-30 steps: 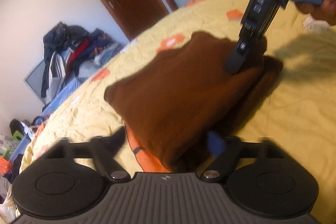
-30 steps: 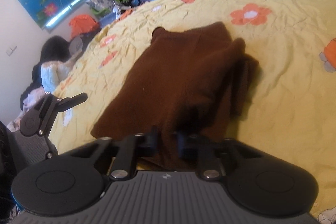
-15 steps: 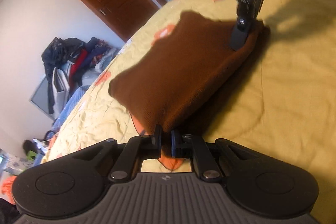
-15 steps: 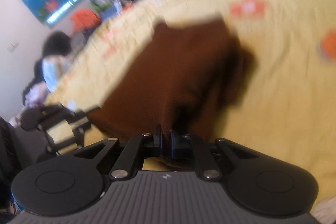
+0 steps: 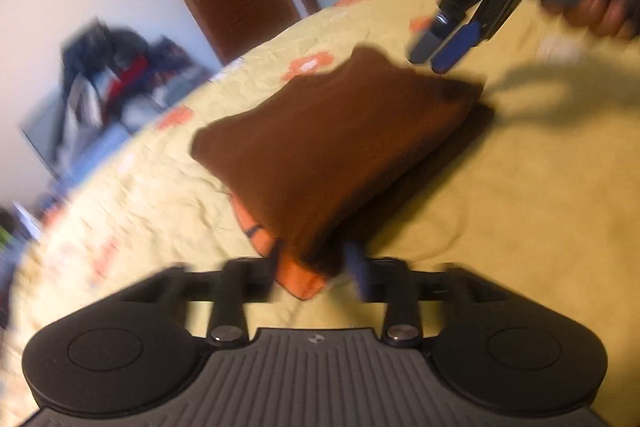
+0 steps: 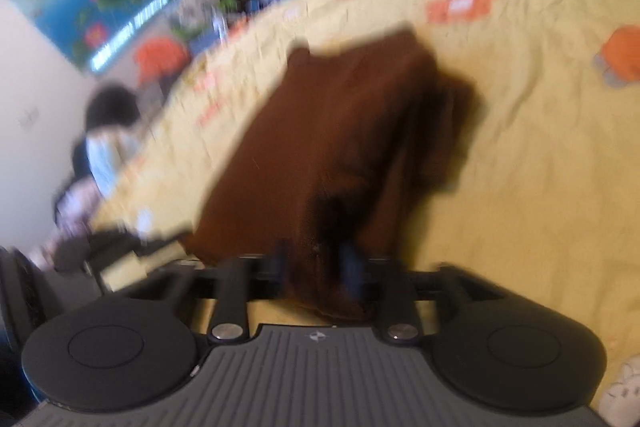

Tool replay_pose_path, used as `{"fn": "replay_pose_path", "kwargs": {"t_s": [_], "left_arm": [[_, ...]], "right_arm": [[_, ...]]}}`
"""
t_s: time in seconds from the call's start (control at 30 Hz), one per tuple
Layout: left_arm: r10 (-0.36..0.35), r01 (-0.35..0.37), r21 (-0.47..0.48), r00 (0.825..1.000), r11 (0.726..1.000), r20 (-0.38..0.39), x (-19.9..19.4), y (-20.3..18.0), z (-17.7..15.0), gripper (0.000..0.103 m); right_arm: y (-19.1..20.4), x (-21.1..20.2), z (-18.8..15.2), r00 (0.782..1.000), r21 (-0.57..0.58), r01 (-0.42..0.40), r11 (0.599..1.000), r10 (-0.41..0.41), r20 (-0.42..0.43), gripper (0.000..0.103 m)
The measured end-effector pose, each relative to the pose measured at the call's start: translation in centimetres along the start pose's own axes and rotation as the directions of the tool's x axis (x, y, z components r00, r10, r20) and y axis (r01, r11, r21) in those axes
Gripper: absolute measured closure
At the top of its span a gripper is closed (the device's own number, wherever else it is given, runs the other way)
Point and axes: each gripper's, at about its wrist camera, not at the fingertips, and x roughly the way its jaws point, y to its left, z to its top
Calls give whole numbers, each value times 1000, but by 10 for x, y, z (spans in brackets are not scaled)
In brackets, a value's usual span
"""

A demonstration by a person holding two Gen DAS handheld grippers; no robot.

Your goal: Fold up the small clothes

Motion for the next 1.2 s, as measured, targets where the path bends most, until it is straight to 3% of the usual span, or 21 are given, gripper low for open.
{"fn": "replay_pose_path", "kwargs": {"t_s": [0.07,0.13,0.23,0.3,0.33,0.4,0.47,0.53,0.57,0.6,0.67,0.77,0.83,0.9,0.97,1.0,1.03,1.07,1.1,1.17,1.2], "left_arm": [[-37,46,-101,995,994,94,-13,15,10,5],[-58,91,-210,986,974,157,-7,24,28,6],[-120,146,-282,987,948,107,35,19,46,6],[-152,141,-287,988,948,-15,69,7,43,9],[-154,134,-281,987,950,-48,81,2,37,9],[-94,88,-196,995,977,-20,81,-14,26,7],[-74,67,-178,997,982,-29,76,-22,26,8],[-87,81,-238,996,968,-17,65,-13,27,8],[-89,85,-279,996,956,-1,57,-5,26,8],[-94,94,-326,995,941,17,50,4,24,8],[-108,118,-440,993,890,47,38,26,19,8],[-211,210,-569,975,795,67,45,51,13,8],[-219,189,-582,976,791,18,63,53,10,8],[-216,157,-622,976,768,-20,69,57,4,8],[-248,197,-693,968,693,26,60,71,-6,8],[-262,214,-728,964,652,48,58,79,-13,8],[-272,219,-760,960,611,59,56,87,-20,8],[-284,222,-789,957,573,62,59,94,-26,8],[-297,218,-814,953,538,59,64,99,-31,8],[-318,230,-846,945,482,76,70,109,-40,9],[-341,247,-851,936,464,86,75,110,-38,9]], "right_arm": [[6,-10,14,996,-11,26,1000,-25,89,33],[14,-1,31,992,-24,23,999,-19,124,34],[18,39,51,996,1,-55,998,55,75,34],[14,75,55,1000,-26,13,1000,-14,-22,36],[7,91,53,994,-62,79,995,-83,-65,41],[-7,91,50,997,-105,70,992,-72,-20,73],[-22,84,53,996,2,85,996,-85,-29,93],[-20,73,51,997,26,79,997,-79,-28,93],[-13,63,49,996,30,86,996,-86,-20,84],[-5,51,44,997,19,82,996,-82,-1,68],[17,29,33,997,-39,57,998,-55,54,46],[34,32,22,1000,-87,-24,996,23,-4,46],[30,57,12,994,-140,41,989,-54,-92,49],[7,64,9,993,-122,80,989,-91,-82,101],[-11,49,17,994,23,68,997,-65,-88,103],[-11,37,18,997,30,57,998,-55,-60,100],[-9,26,17,998,21,52,998,-51,-36,95],[-8,16,15,999,26,45,999,-45,-21,80],[-10,11,13,999,39,45,998,-45,-14,51],[-14,10,9,997,50,81,995,-80,-23,20],[-17,16,7,996,59,78,995,-75,-50,24]]}}
